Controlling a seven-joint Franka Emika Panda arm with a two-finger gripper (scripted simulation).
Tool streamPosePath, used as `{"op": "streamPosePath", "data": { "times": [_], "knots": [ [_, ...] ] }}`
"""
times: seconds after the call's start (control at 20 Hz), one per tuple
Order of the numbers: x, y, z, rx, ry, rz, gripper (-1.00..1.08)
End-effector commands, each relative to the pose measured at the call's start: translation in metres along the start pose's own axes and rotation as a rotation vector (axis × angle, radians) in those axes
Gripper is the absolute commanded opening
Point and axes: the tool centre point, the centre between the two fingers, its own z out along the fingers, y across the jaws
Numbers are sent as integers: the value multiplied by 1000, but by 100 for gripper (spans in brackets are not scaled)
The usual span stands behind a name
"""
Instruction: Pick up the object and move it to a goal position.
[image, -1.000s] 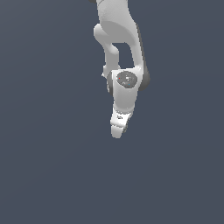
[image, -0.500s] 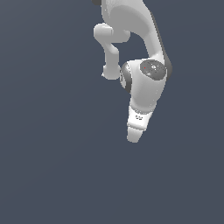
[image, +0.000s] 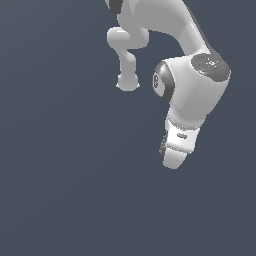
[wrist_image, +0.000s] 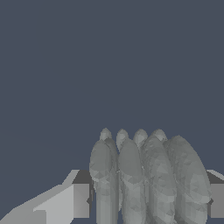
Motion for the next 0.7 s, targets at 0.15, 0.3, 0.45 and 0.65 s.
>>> {"op": "streamPosePath", "data": {
  "times": [0.15, 0.3, 0.45, 0.65],
  "knots": [
    [16, 7, -14, 0, -1, 1, -100],
    [21, 10, -18, 0, -1, 1, -100],
    [24, 11, -21, 0, -1, 1, -100],
    [26, 12, -23, 0, -1, 1, -100]
  ]
}}
